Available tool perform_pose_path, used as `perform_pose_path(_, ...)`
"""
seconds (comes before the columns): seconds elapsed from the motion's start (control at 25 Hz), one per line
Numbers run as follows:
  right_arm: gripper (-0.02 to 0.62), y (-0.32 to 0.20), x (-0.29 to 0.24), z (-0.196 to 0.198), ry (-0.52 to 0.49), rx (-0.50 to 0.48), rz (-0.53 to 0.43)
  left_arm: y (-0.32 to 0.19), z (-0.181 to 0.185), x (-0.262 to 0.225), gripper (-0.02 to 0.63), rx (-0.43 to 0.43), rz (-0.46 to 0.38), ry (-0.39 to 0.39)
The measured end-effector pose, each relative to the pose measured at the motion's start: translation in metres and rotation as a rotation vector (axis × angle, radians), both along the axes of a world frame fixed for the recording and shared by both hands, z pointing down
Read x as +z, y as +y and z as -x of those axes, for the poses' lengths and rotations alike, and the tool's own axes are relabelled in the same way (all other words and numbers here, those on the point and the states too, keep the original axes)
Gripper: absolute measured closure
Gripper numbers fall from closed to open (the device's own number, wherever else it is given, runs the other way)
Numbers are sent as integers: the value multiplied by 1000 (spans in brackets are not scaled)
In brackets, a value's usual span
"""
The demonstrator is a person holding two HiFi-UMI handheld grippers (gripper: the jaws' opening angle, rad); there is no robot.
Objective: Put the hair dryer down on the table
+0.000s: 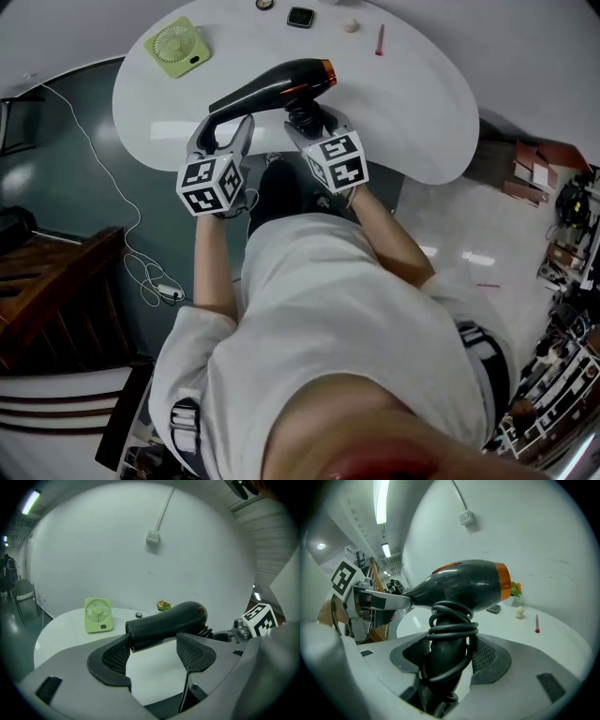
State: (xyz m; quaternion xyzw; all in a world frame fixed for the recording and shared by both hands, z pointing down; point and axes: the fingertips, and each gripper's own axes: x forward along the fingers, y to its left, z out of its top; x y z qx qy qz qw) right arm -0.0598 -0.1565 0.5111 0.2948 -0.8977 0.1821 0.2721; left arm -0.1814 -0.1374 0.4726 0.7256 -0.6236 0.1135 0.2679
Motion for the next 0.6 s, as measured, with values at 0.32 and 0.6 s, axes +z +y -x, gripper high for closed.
perform_pose_path(0.32,339,-16,22,11,38,33,45,-22,12,25,283,32,35,31)
perform_pose_path(0.6,339,-36,31,19,53,69,77,-48,22,35,283,68,56,42)
